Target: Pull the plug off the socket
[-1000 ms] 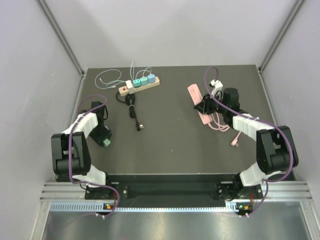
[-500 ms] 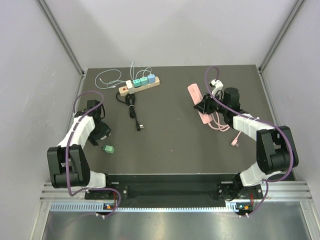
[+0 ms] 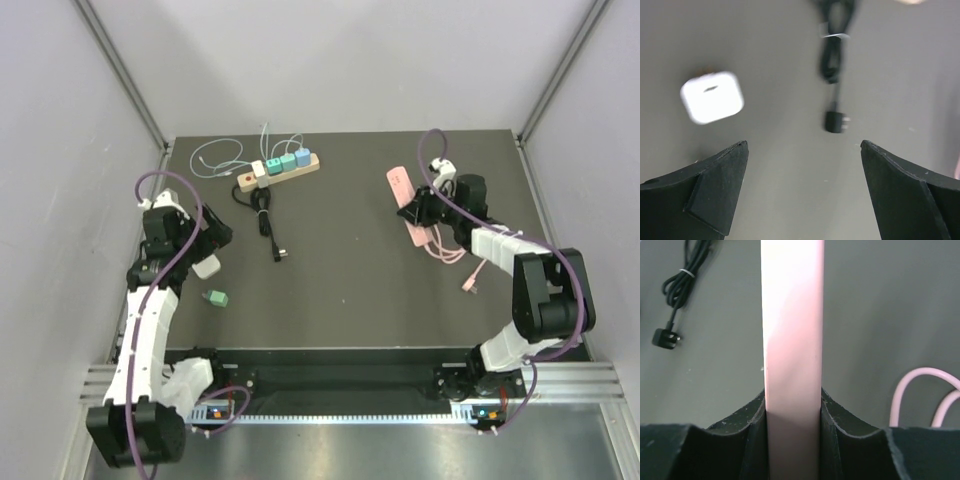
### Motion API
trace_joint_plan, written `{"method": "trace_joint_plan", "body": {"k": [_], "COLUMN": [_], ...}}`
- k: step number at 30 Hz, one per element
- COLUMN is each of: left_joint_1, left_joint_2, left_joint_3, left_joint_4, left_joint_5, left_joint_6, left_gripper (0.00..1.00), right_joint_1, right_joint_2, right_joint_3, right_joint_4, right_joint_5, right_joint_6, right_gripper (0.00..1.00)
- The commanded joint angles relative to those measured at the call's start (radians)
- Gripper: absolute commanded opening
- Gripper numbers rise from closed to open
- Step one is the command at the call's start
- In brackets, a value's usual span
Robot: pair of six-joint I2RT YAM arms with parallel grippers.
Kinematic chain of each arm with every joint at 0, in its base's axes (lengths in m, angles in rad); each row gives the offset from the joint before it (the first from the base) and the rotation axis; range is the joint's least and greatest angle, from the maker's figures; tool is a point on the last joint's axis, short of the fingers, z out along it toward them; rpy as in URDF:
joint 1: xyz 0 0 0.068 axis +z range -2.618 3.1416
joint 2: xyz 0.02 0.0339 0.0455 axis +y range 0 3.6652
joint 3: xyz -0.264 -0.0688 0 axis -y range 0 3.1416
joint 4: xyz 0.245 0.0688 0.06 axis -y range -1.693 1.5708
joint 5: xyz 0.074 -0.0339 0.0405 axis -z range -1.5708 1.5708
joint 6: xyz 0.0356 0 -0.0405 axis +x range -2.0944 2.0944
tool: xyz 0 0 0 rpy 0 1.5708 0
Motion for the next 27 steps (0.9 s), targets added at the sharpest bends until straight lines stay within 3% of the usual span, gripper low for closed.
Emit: {"method": "trace_joint_plan", "body": {"k": [1,8,11,27], "left_joint_1": [0.005,0.006,0.005,0.003], "left_joint_2": [-0.071,-0.154,-0.183,-0.229], "left_joint_3": [-0.017,-0.023,-0.046,-0.098], "left_joint_4": [0.155,0.175,0.177,0.218], "left_joint_5": [0.152,0.254,0.263,0.277], "left_joint_6": [0.084,0.163,0.178,0.167], "left_gripper": [0.99,0.99,0.99,0.99], "right_joint_1": [-0.038,-0.075,-0.104,-0.26], "right_joint_2": [0.055,0.208,0.297,0.756], "right_joint_3": [0.073,0.227,0.359,1.023], "right_joint_4": [-0.014,-0.166,-0.273,-0.485], "right_joint_5": [0.006,0.014,-0.006,-0.008], "right_joint_6": [-0.037,-0.062,-0.085,0.011], "right_gripper": [0.0,0.0,0.0,0.03]}}
